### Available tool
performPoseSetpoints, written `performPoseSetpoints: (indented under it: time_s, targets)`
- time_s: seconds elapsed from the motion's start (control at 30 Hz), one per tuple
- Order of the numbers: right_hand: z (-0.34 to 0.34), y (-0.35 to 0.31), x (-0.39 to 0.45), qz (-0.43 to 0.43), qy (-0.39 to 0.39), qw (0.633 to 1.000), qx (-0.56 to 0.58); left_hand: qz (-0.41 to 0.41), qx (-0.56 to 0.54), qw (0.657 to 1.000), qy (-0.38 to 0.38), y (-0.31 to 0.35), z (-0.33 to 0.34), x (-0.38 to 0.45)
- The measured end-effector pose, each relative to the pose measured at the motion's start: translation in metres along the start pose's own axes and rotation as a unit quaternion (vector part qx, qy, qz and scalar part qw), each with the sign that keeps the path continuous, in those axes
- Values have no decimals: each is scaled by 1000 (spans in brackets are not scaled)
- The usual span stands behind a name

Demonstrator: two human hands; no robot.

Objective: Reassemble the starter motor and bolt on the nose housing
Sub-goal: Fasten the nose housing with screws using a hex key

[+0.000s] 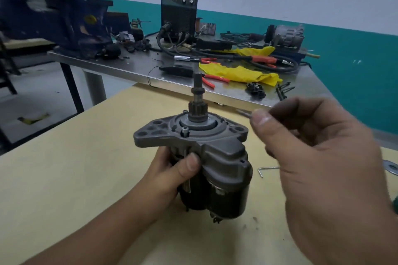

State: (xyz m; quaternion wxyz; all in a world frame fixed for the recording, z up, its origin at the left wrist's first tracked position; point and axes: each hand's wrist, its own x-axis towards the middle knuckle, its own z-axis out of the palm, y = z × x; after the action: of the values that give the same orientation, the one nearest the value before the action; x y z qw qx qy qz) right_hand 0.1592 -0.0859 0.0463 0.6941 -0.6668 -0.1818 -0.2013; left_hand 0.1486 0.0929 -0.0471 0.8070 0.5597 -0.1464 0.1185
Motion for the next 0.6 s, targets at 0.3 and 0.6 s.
performPoseSetpoints:
  time_s: [0.3, 0.6]
  targets:
    - [1, 25, 60, -68, -240, 963, 105, -108, -67, 976, -175, 16, -23, 20]
    - [22, 13, 62, -46, -363, 905, 216, -75, -83, 964, -239, 21, -31, 23]
